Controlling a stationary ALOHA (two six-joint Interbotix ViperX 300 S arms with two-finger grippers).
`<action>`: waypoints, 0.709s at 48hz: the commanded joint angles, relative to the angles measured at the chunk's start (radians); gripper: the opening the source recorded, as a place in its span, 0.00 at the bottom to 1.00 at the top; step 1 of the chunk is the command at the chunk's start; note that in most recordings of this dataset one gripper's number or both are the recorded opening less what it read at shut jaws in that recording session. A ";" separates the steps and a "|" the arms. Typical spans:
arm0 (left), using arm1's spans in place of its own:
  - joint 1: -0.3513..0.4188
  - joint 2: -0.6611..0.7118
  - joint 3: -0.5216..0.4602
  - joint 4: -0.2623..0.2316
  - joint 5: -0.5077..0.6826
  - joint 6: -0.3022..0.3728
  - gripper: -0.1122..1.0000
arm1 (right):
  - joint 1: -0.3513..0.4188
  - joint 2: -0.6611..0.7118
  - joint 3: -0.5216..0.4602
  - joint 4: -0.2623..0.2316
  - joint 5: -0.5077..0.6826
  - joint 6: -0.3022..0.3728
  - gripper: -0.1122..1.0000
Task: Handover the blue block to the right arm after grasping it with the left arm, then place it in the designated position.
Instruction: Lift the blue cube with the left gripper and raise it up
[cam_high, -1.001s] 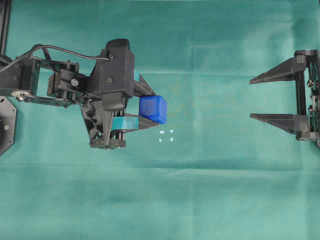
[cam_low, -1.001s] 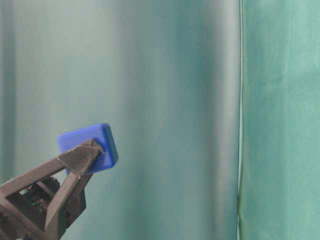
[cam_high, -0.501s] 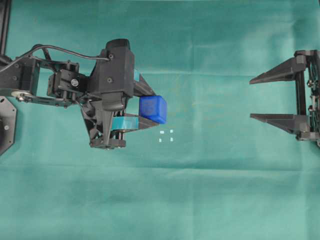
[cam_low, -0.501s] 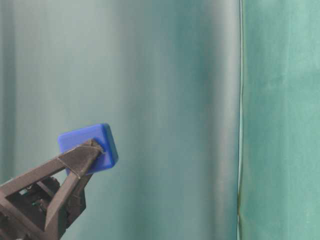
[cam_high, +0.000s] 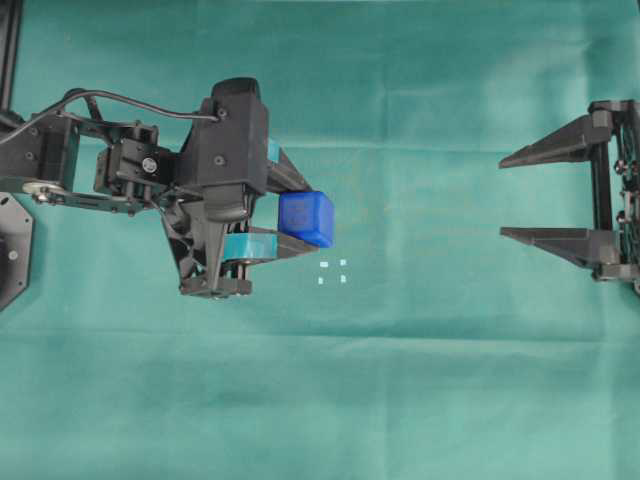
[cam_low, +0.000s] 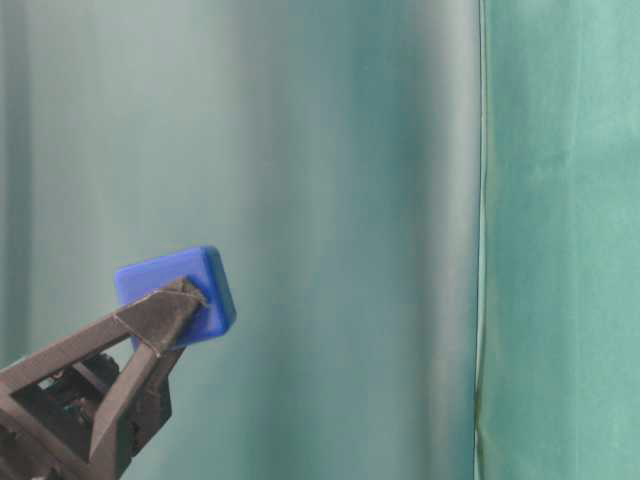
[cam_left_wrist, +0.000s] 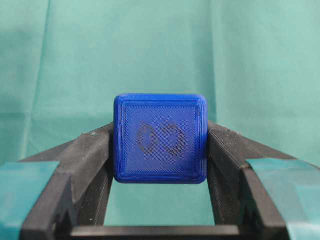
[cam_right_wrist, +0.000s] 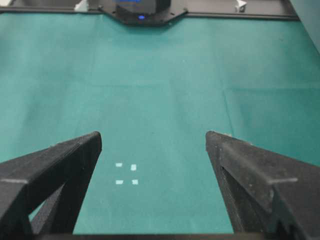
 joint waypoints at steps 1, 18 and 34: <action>-0.003 -0.021 -0.025 0.003 -0.008 0.002 0.52 | -0.002 0.003 -0.025 0.000 -0.005 0.002 0.95; -0.002 -0.052 0.012 0.003 -0.052 0.005 0.52 | -0.002 0.003 -0.025 -0.002 -0.005 0.000 0.95; -0.002 -0.169 0.179 0.002 -0.347 0.002 0.52 | -0.002 0.003 -0.032 -0.026 -0.008 -0.005 0.95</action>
